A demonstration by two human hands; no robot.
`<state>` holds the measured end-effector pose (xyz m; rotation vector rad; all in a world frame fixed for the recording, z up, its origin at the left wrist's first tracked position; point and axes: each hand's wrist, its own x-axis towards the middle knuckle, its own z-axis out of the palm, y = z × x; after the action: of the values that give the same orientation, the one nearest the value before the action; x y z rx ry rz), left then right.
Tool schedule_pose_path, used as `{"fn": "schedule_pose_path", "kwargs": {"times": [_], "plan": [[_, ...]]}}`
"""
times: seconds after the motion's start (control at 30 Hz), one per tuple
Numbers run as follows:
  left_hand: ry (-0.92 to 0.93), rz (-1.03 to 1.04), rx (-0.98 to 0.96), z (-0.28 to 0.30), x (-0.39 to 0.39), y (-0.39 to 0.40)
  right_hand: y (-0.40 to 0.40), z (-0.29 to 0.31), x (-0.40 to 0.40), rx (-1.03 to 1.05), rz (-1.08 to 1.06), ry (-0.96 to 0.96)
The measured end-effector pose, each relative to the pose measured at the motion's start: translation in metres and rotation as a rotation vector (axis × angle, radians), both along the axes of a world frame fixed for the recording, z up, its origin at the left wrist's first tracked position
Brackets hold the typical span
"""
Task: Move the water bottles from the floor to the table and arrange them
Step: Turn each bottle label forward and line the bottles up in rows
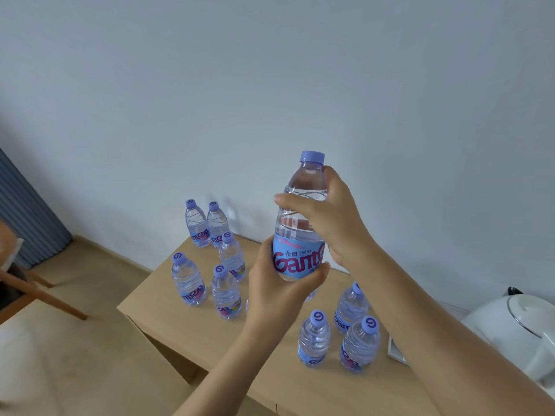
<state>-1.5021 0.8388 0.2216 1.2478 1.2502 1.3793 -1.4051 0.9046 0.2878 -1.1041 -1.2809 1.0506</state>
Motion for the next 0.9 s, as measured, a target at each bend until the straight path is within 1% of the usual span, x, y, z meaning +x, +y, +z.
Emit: {"fn": "schedule_pose_path", "kwargs": {"times": [0.13,0.33,0.4,0.6,0.77,0.9], "plan": [[0.023,-0.046,-0.022,0.0,-0.006,-0.003,-0.002,0.002,-0.002,0.027,0.027,0.0],[0.014,-0.245,-0.059,0.007,-0.026,-0.004,-0.004,0.01,0.003,0.025,0.244,0.089],[0.019,-0.242,-0.049,0.008,-0.03,-0.003,-0.004,0.01,0.001,0.032,0.275,0.091],[-0.019,-0.189,0.02,0.009,-0.047,-0.004,-0.007,0.015,-0.017,0.039,0.25,0.04],[-0.027,-0.194,0.009,0.007,-0.072,-0.003,-0.008,0.011,-0.044,0.003,0.186,0.02],[-0.012,-0.178,-0.01,0.004,-0.096,-0.002,-0.007,0.004,-0.067,-0.03,0.206,0.014]]}}
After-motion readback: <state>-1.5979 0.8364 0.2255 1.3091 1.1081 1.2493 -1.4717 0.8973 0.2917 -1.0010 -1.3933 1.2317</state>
